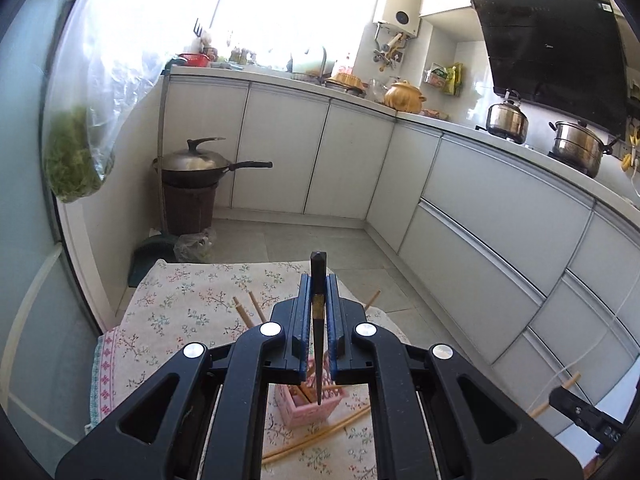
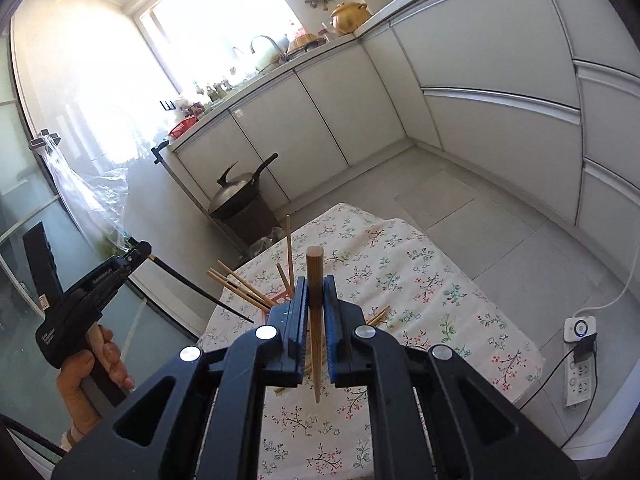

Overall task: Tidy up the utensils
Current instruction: 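Open the left tool to drop the black-tipped chopstick while the right tool carries its chopstick over the cup, then open the right tool to drop its chopstick into the pink cup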

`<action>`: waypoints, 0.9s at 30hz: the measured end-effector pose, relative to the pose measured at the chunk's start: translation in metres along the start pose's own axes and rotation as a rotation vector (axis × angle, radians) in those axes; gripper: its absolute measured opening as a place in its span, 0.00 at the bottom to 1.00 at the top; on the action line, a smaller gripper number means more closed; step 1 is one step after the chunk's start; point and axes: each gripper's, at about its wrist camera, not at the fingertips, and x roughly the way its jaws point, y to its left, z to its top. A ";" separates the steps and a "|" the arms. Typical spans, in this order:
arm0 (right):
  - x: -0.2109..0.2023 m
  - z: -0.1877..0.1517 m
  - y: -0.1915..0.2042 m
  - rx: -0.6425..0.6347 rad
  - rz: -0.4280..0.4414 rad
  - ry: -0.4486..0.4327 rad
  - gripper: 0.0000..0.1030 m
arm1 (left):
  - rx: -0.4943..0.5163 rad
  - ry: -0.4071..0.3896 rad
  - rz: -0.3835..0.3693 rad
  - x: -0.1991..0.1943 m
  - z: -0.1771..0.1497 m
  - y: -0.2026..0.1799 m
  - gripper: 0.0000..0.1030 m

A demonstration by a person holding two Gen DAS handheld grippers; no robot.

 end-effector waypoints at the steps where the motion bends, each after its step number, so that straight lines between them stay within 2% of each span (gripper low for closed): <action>1: 0.001 0.002 -0.001 0.003 -0.003 0.003 0.08 | 0.002 0.005 0.004 0.006 0.001 -0.001 0.06; 4: 0.006 0.005 -0.005 0.009 -0.008 0.006 0.08 | 0.012 0.037 0.016 0.031 -0.005 -0.004 0.08; 6: 0.008 0.006 -0.004 0.004 -0.013 0.004 0.08 | 0.027 0.076 0.033 0.044 -0.013 -0.003 0.14; 7: 0.009 0.006 -0.004 0.002 -0.013 0.007 0.08 | 0.027 0.083 0.042 0.046 -0.016 -0.001 0.21; 8: 0.009 0.007 -0.002 0.002 -0.013 0.010 0.08 | 0.016 0.089 0.032 0.047 -0.019 0.002 0.23; 13: 0.009 0.007 0.002 -0.002 -0.010 0.006 0.08 | -0.026 0.065 0.024 0.028 -0.018 0.016 0.29; 17: 0.008 0.013 0.014 -0.005 0.007 -0.005 0.08 | -0.066 0.060 0.067 0.009 -0.023 0.029 0.36; 21: 0.012 0.031 0.046 -0.049 0.036 -0.054 0.08 | -0.127 0.082 0.086 -0.002 -0.027 0.047 0.40; 27: 0.048 0.062 0.092 -0.111 0.013 -0.128 0.08 | -0.160 0.049 0.084 -0.016 -0.020 0.060 0.42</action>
